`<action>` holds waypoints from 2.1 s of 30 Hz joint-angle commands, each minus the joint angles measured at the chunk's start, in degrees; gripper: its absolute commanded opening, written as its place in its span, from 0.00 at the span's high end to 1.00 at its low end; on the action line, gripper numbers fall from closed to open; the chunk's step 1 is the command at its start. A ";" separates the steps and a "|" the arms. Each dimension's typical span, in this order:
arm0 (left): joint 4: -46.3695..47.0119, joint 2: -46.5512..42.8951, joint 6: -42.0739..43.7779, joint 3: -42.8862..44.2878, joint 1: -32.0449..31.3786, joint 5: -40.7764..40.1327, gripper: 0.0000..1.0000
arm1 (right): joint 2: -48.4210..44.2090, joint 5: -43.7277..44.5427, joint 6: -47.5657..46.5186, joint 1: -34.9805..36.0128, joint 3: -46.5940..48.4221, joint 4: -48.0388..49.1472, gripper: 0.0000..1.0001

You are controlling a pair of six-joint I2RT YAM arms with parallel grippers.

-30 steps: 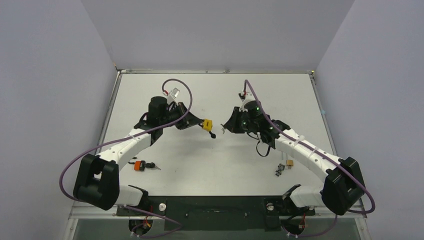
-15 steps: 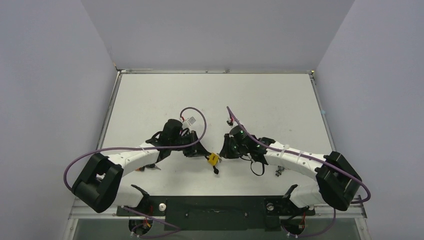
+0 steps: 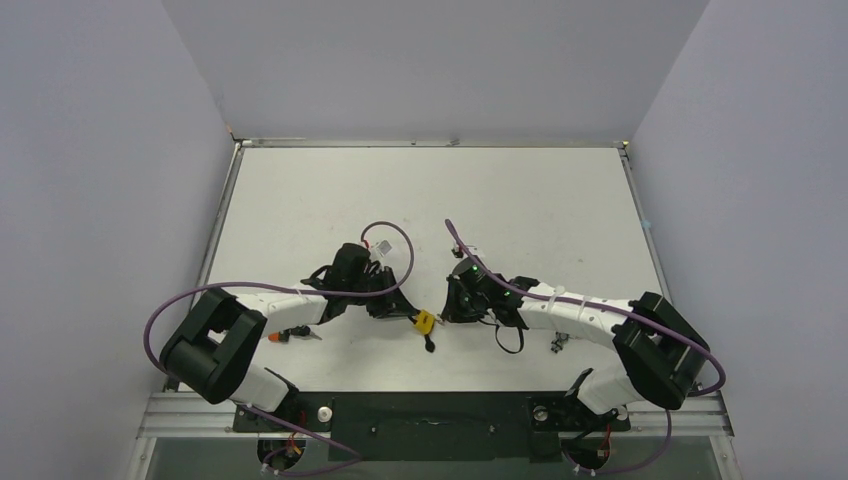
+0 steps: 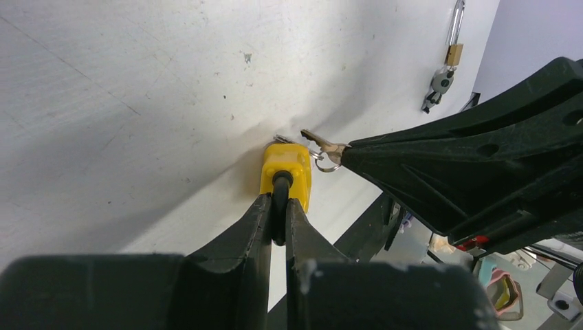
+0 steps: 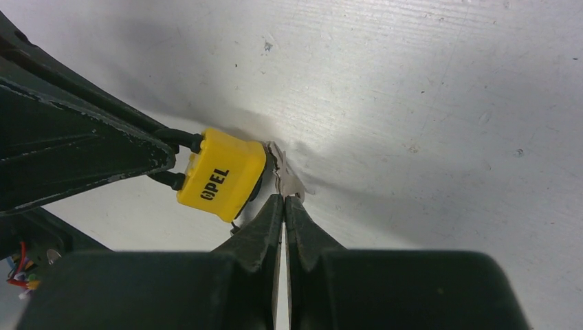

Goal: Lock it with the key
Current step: Place the lock at the center of the board, then pick up the lock from the center of the board.

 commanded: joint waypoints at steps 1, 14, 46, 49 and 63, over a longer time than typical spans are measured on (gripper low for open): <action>3.18 -0.11 0.17 0.52 -0.03 -3.52 1.00 | 0.11 2.12 0.45 0.46 0.01 -0.09 1.00; 0.20 -3.93 2.28 1.54 -0.12 -5.33 0.53 | -3.12 3.88 1.93 1.12 0.32 -3.45 0.60; -6.02 -18.01 6.22 7.84 -0.08 -4.92 0.47 | -25.07 18.59 9.71 -45.92 -6.03 -30.33 0.27; -5.56 -18.26 6.15 7.75 -0.11 -4.43 0.47 | -25.70 16.49 8.39 -51.57 -8.22 -28.50 0.24; -5.28 -18.60 6.22 7.80 -0.03 -3.24 0.47 | -25.51 4.29 8.02 -58.88 -18.07 -16.45 0.23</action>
